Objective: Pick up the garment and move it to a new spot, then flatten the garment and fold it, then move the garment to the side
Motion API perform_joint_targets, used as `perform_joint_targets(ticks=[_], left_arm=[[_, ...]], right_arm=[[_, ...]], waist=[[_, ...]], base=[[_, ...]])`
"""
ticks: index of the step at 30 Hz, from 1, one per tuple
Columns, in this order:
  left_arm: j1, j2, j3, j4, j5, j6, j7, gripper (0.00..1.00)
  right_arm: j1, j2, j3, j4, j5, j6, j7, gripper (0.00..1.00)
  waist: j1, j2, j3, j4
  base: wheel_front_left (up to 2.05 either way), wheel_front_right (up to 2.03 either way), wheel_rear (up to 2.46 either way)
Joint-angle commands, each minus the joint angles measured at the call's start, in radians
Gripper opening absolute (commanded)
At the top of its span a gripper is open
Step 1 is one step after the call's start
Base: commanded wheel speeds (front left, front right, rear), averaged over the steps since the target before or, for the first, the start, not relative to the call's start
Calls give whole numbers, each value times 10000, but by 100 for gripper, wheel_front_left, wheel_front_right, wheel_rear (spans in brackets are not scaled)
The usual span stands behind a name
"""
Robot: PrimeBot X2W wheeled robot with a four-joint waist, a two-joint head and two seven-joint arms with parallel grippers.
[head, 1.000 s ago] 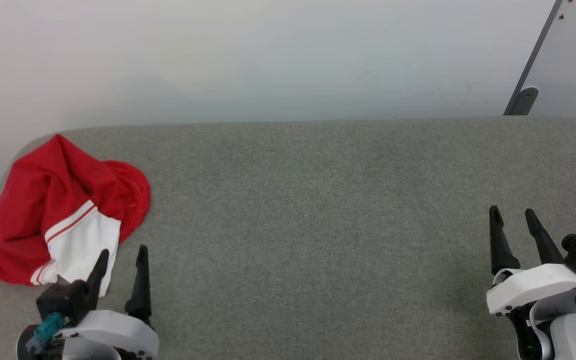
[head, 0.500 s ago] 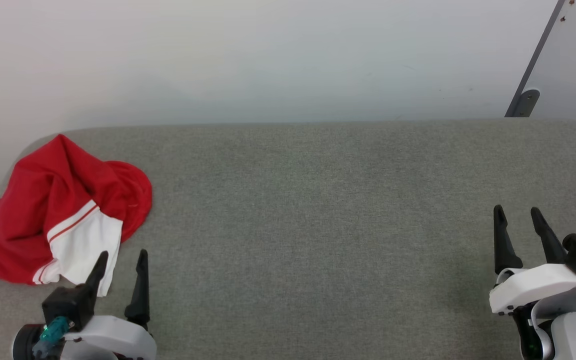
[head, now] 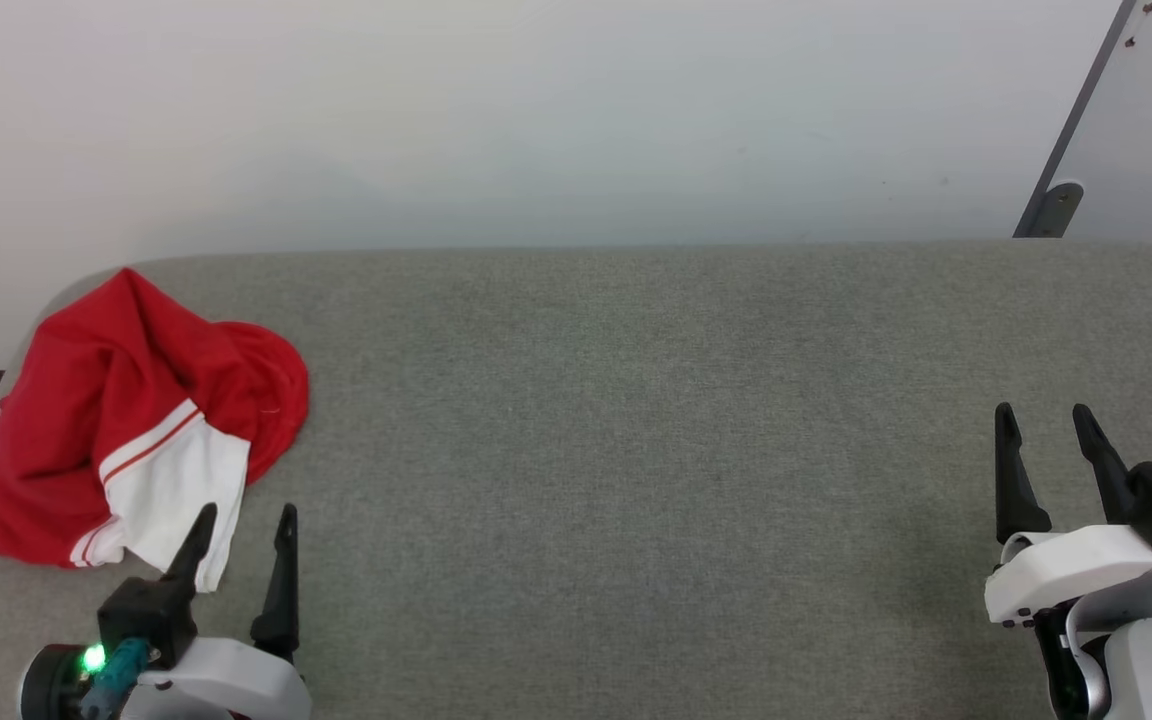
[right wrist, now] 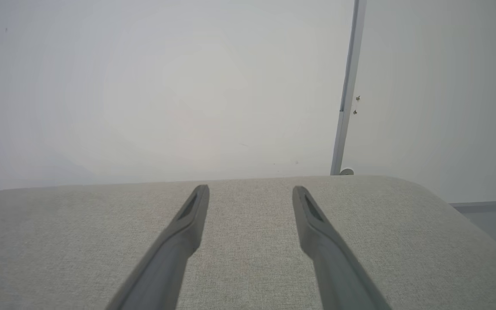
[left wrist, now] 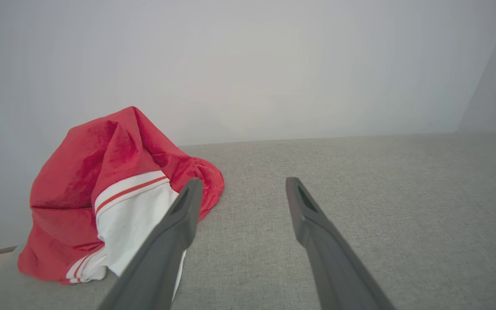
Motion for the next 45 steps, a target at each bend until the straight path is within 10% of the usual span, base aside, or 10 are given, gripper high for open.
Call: perform_joint_targets(ticks=[1, 12, 33, 45], left_arm=[[-107, 23, 35, 30, 223, -59, -74, 100], [-367, -205, 157, 233, 447, -129, -139, 100], [-64, -825, 795, 332, 763, 133, -139, 100], [822, -1292, 2192, -852, 248, 569, -139, 100]], right_arm=[[-191, -4, -7, 21, -133, 31, -75, 100], [-55, 38, 93, -36, -269, 16, -159, 100], [6, 356, 1926, 255, 293, 13, -159, 100], [-1495, 417, 4160, 970, 935, 13, -159, 100]], waist=[[0, 0, -3, 13], [0, 0, 60, 761], [0, 0, -32, 4889], [0, 0, 665, 5412]], base=[[0, 0, 0], [0, 0, 0], [0, 0, 0], [-3, -3, -3]])
